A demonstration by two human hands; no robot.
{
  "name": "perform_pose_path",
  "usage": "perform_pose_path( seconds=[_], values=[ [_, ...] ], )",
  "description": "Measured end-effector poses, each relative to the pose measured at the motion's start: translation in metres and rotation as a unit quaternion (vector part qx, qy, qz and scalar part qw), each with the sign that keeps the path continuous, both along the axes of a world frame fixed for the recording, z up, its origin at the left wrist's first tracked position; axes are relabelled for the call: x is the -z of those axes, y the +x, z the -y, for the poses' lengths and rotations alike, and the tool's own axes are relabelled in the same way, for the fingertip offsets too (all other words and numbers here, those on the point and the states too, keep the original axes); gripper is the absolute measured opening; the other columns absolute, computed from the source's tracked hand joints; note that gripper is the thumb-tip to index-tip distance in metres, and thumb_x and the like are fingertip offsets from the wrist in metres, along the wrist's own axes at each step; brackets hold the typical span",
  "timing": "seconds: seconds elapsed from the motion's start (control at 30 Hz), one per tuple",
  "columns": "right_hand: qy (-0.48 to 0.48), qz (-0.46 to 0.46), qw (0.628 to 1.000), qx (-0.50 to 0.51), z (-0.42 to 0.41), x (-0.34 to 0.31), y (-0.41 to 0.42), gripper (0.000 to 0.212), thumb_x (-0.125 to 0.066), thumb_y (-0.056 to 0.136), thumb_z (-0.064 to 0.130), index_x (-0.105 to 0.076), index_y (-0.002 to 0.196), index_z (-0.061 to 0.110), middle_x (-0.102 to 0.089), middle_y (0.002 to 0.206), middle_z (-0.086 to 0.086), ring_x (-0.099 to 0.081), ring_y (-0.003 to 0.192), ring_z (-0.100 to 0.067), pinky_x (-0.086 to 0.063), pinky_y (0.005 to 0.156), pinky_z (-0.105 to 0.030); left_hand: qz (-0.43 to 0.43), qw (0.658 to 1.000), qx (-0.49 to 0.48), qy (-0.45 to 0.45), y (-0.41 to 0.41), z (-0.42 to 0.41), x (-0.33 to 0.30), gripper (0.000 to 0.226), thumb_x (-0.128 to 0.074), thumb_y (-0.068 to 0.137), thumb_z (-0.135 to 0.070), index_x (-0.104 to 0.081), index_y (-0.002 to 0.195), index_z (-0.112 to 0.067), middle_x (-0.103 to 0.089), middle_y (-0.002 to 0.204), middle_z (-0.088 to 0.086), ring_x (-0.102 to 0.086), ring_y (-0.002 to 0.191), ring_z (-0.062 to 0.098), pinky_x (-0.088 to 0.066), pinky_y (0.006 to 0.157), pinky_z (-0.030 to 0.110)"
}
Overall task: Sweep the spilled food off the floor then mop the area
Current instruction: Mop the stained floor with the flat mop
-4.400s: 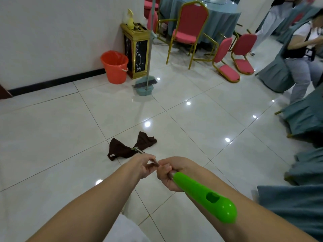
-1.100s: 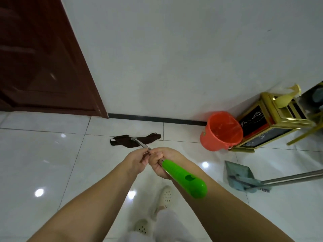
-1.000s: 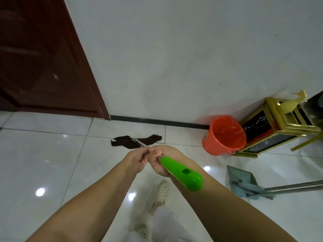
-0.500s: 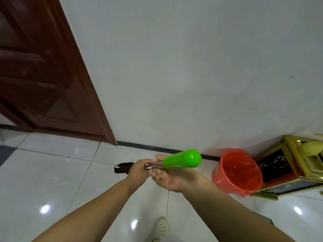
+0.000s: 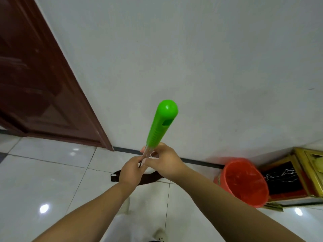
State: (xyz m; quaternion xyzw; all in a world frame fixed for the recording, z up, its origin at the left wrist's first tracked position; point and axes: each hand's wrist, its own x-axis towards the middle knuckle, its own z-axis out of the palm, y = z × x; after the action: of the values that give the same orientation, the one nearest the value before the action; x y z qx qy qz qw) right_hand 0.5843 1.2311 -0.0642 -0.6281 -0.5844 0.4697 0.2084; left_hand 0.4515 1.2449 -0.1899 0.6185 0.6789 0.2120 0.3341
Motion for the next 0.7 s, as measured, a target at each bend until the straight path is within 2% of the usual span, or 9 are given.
perform_pose_path(
  seconds=[0.07, 0.2, 0.3, 0.37, 0.47, 0.6, 0.7],
  values=[
    [0.010, 0.002, 1.000, -0.007, -0.019, 0.001, -0.004, 0.028, -0.063, 0.080, 0.034, -0.064, 0.107, 0.029, -0.065, 0.107, 0.010, -0.060, 0.101, -0.007, -0.048, 0.090, -0.029, 0.004, 1.000, 0.003, -0.010, -0.005, -0.018, 0.004, 0.022, -0.059, 0.089, -0.031, -0.066, 0.108, -0.022, -0.061, 0.090, -0.009, -0.053, 0.080, 0.007, -0.038, 0.068, 0.021],
    [0.047, 0.019, 0.999, 0.006, -0.063, 0.001, -0.018, 0.026, -0.056, 0.088, 0.030, -0.062, 0.113, 0.028, -0.066, 0.104, 0.009, -0.063, 0.095, -0.009, -0.050, 0.086, -0.026, 0.015, 0.999, 0.031, -0.018, -0.016, -0.064, 0.007, 0.022, -0.061, 0.089, -0.031, -0.064, 0.110, -0.024, -0.056, 0.090, -0.017, -0.052, 0.082, 0.003, -0.038, 0.070, 0.017],
    [0.072, 0.042, 0.996, 0.023, -0.100, -0.003, -0.029, 0.024, -0.053, 0.092, 0.030, -0.060, 0.115, 0.026, -0.064, 0.100, 0.011, -0.061, 0.091, -0.008, -0.050, 0.085, -0.025, 0.025, 0.996, 0.076, -0.037, -0.028, -0.104, 0.006, 0.012, -0.060, 0.089, -0.031, -0.062, 0.101, -0.030, -0.062, 0.091, -0.016, -0.054, 0.081, 0.002, -0.037, 0.063, 0.010],
    [0.084, 0.057, 0.994, 0.033, -0.125, -0.008, -0.038, 0.023, -0.053, 0.093, 0.030, -0.060, 0.115, 0.026, -0.065, 0.102, 0.009, -0.060, 0.090, -0.008, -0.049, 0.083, -0.022, 0.035, 0.993, 0.099, -0.045, -0.036, -0.130, 0.001, 0.002, -0.059, 0.090, -0.031, -0.059, 0.088, -0.032, -0.062, 0.086, -0.015, -0.057, 0.079, 0.005, -0.038, 0.062, 0.008],
    [0.098, 0.048, 0.992, 0.065, -0.164, -0.018, -0.053, 0.020, -0.055, 0.093, 0.029, -0.061, 0.111, 0.021, -0.067, 0.100, 0.005, -0.063, 0.092, -0.012, -0.052, 0.086, -0.029, 0.053, 0.990, 0.121, -0.046, -0.050, -0.170, -0.006, 0.022, -0.057, 0.090, -0.026, -0.053, 0.070, -0.033, -0.061, 0.075, -0.012, -0.059, 0.074, 0.010, -0.041, 0.062, 0.015],
    [0.120, 0.072, 0.987, 0.082, -0.215, -0.028, -0.068, 0.023, -0.054, 0.094, 0.033, -0.061, 0.109, 0.016, -0.067, 0.099, 0.002, -0.063, 0.092, -0.015, -0.052, 0.085, -0.036, 0.038, 0.986, 0.153, -0.055, -0.064, -0.221, -0.019, 0.011, -0.057, 0.088, -0.030, -0.061, 0.078, -0.026, -0.062, 0.074, -0.011, -0.057, 0.068, 0.003, -0.039, 0.060, 0.014],
    [0.136, 0.086, 0.982, 0.101, -0.244, -0.031, -0.075, 0.026, -0.053, 0.094, 0.035, -0.061, 0.109, 0.016, -0.068, 0.098, 0.002, -0.063, 0.090, -0.016, -0.052, 0.082, -0.035, 0.050, 0.982, 0.173, -0.057, -0.069, -0.253, -0.024, 0.022, -0.057, 0.087, -0.031, -0.051, 0.066, -0.030, -0.056, 0.064, -0.011, -0.051, 0.059, 0.000, -0.034, 0.052, 0.012]
  ],
)
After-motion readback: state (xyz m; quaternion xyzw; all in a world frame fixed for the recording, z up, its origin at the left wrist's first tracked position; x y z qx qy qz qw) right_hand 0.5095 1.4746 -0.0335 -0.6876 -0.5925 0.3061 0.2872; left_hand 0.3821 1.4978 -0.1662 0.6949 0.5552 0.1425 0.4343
